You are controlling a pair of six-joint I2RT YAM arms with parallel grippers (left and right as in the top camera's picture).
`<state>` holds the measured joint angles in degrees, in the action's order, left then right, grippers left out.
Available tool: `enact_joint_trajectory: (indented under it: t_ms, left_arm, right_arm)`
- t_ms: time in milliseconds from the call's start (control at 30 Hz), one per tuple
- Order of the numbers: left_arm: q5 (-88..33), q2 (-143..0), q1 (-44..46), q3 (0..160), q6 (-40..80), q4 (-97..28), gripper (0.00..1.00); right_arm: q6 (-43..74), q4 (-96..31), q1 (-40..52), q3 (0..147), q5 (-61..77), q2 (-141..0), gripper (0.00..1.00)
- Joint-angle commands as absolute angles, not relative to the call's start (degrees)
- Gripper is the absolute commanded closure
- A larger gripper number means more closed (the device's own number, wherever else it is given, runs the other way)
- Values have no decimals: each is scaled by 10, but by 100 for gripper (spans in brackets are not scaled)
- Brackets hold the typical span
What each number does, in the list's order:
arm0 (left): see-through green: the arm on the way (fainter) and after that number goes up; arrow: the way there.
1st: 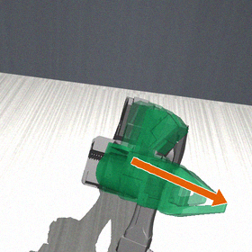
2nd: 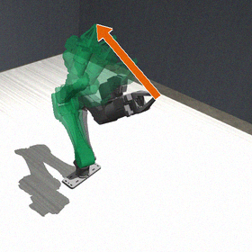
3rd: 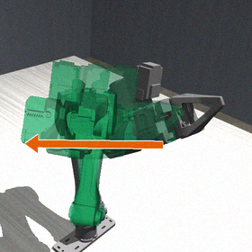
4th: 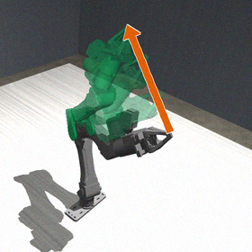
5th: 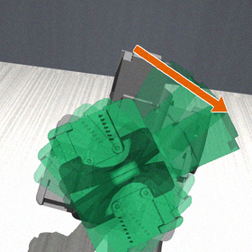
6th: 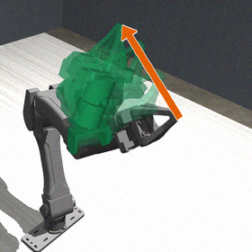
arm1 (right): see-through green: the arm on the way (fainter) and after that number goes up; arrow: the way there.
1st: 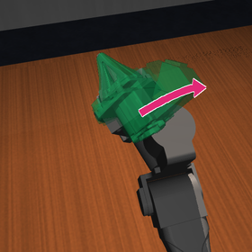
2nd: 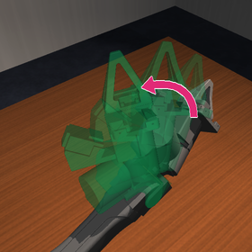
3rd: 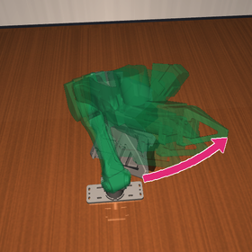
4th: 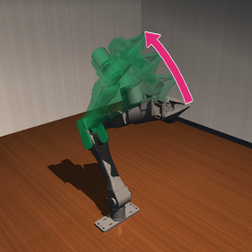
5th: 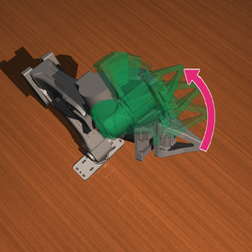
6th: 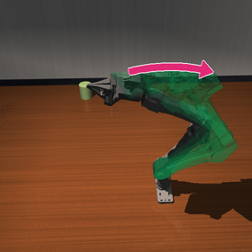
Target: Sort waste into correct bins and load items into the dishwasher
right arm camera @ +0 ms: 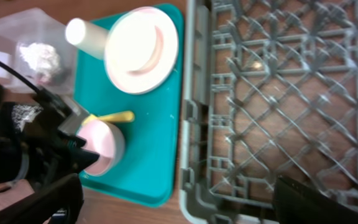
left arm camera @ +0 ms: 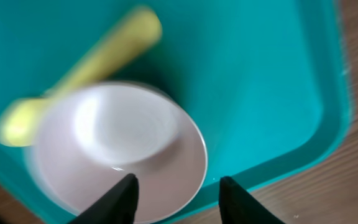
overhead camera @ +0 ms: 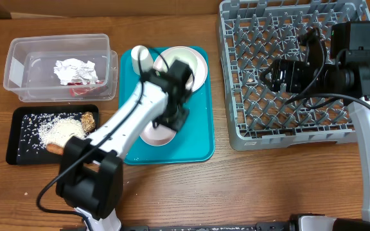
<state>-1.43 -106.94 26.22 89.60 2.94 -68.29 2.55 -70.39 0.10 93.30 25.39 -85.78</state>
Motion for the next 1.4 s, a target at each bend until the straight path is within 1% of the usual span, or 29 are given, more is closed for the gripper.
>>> enact_joint_trajectory:
  t_ms: [0, 67, 133, 267, 367, 533, 700, 767, 900, 1000, 1133, 1233, 1367]
  left_arm:
    - [-4, -1026, 213, 1010, 56, -718, 39]
    - [-6, -1014, 174, 1064, 74, -739, 32]
    - [-25, -1005, 126, 1103, 79, -749, 29]
    - [-74, -995, 43, 1134, 77, -751, 29]
    - [-79, -997, 6, 1131, 66, -761, 29]
    - [-69, -997, 0, 1118, 57, -764, 29]
    - [-58, -997, 0, 1117, 51, -764, 28]
    - [-49, -998, 0, 1117, 51, -764, 28]
    - [-42, -998, 0, 1117, 51, -763, 28]
    - [-39, -998, 0, 1117, 51, -765, 28]
    - [-39, -999, 0, 1117, 51, -764, 27]
    - [-39, -999, 0, 1117, 51, -765, 27]
    - [-39, -999, 0, 1117, 51, -765, 26]
  right_arm:
    - [59, -677, 30, 934, 288, -854, 5]
    - [79, -646, 65, 933, 272, -854, 10]
    - [123, -619, 104, 932, 230, -858, 10]
    - [192, -582, 194, 929, 139, -886, 10]
    - [231, -576, 260, 929, 98, -936, 10]
    - [271, -577, 321, 929, 95, -1025, 17]
    - [284, -562, 363, 929, 103, -1098, 23]
    - [291, -555, 375, 929, 103, -1123, 29]
    - [312, -543, 390, 929, 103, -1166, 34]
    - [316, -536, 394, 929, 108, -1190, 39]
    - [316, -532, 394, 929, 112, -1203, 51]
    - [316, -523, 394, 929, 111, -1203, 63]
    - [318, -516, 394, 928, 112, -1206, 63]
